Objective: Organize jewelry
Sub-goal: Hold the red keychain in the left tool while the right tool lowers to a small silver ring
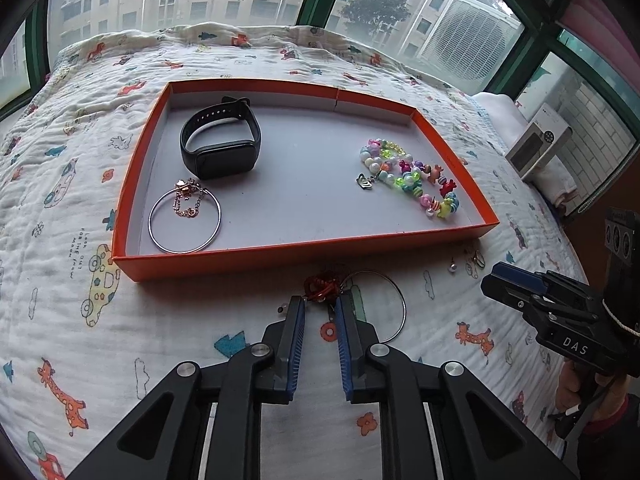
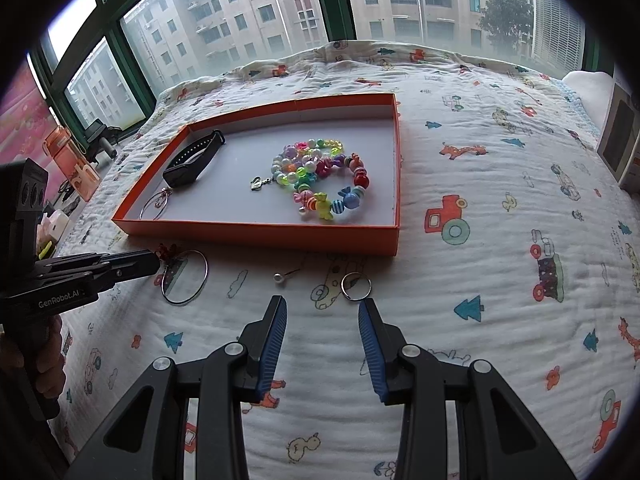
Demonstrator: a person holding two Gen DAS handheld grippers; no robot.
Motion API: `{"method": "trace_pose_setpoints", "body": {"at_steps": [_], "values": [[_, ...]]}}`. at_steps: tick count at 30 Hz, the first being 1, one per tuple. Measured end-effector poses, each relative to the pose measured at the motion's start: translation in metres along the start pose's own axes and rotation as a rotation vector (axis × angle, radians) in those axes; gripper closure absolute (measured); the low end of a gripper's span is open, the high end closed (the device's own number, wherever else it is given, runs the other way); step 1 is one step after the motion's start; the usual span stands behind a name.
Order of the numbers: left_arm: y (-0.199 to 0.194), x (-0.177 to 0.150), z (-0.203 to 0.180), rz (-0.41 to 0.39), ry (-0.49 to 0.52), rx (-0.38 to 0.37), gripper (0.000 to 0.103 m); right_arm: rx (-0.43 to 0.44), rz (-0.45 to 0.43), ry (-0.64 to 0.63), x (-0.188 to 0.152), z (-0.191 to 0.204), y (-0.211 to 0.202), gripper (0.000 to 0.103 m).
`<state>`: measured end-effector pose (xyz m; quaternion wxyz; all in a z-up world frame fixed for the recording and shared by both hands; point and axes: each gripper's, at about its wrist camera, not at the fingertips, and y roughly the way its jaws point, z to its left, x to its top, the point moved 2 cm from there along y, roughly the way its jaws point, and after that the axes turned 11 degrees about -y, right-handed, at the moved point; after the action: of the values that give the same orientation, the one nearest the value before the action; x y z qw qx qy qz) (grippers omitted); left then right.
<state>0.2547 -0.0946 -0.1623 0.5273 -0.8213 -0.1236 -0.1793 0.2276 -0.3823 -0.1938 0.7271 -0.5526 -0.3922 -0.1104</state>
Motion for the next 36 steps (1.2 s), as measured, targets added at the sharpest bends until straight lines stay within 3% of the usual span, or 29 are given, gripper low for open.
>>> {"method": "trace_pose_setpoints", "body": {"at_steps": [3, 17, 20, 22, 27, 36], "values": [[0.001, -0.001, 0.000, 0.000, -0.005, -0.015, 0.069, -0.001, 0.001, 0.000, 0.000, 0.000, 0.000, 0.062], [0.001, 0.009, -0.005, -0.056, 0.023, 0.017, 0.069, -0.001, 0.003, -0.004, -0.001, 0.000, 0.002, 0.062], [0.003, 0.010, -0.009, -0.063, 0.047, 0.030, 0.073, -0.002, 0.003, -0.001, -0.001, 0.000, 0.002, 0.062], [0.004, 0.008, -0.011, -0.064, 0.072, 0.042, 0.086, -0.003, 0.003, 0.001, -0.002, 0.000, 0.003, 0.062], [-0.002, 0.004, -0.009, -0.082, 0.065, 0.021, 0.095, -0.004, 0.004, -0.001, -0.002, -0.001, 0.003, 0.062], [-0.033, 0.001, -0.002, -0.134, 0.045, 0.019, 0.096, -0.007, -0.001, -0.002, 0.001, -0.005, 0.000, 0.062]]}}
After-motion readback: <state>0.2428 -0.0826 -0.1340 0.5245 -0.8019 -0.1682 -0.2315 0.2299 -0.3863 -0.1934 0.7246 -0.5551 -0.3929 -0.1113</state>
